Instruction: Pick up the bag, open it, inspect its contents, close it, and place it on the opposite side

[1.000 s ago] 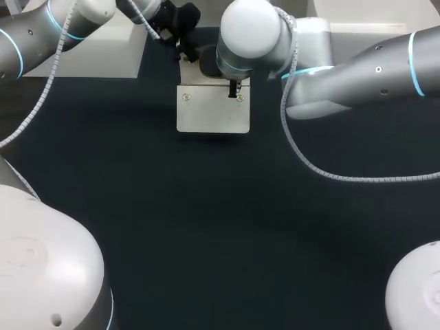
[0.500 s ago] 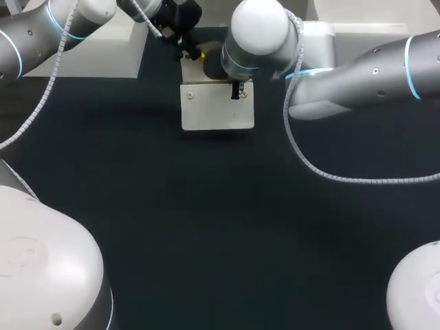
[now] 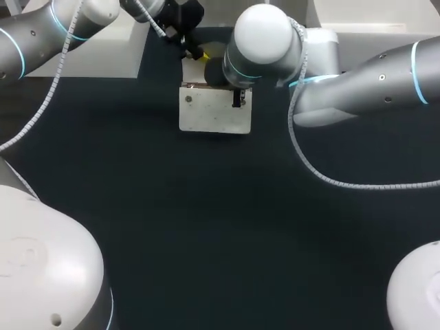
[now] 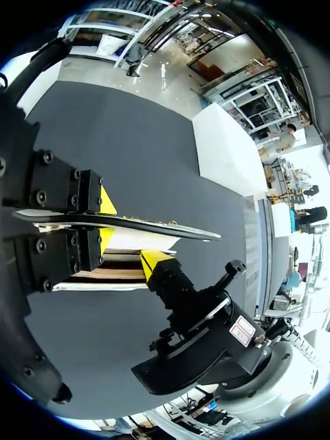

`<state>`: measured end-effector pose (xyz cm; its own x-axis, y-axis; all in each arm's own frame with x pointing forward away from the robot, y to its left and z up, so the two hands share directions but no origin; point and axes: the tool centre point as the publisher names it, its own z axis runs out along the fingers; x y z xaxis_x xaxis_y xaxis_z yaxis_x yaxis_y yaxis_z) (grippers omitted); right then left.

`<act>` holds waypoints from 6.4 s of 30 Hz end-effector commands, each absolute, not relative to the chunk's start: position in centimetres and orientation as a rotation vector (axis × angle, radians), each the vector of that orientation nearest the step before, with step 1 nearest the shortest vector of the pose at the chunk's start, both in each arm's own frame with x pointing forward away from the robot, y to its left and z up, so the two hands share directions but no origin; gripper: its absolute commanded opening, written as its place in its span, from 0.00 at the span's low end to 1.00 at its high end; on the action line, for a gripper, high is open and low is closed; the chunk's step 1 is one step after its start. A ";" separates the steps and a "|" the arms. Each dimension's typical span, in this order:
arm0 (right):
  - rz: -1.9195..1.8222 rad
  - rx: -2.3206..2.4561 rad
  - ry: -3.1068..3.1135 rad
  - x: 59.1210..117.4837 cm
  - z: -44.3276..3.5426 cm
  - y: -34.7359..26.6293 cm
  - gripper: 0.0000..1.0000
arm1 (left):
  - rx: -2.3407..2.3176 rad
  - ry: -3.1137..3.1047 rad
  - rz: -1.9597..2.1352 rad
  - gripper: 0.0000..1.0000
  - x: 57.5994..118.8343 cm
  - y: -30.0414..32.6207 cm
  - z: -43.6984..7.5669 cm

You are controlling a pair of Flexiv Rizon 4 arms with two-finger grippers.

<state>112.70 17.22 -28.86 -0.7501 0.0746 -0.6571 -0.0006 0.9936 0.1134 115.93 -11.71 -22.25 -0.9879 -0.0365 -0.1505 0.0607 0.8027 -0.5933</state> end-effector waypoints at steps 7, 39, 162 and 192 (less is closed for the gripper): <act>0.149 0.038 2.410 112.3 -29.3 17.4 0.00 | 0.010 2.819 -0.971 0.00 116.1 -12.0 -22.0; 0.104 0.036 2.500 114.2 -32.0 17.2 0.00 | 0.121 2.776 -1.105 0.00 114.1 -12.3 -21.3; 0.100 0.118 2.395 107.3 -30.2 17.5 0.00 | 0.174 2.561 -0.975 0.00 119.1 -12.8 -29.1; 0.147 0.063 2.364 104.1 -33.9 16.6 0.42 | 0.381 2.500 -0.935 0.00 119.6 -13.0 -33.0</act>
<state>104.20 16.73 -33.42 -0.7223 0.0880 -0.6859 0.0076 0.9928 0.1193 119.30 -13.09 -32.76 -0.8645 0.0959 -0.4934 0.3935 0.7399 -0.5457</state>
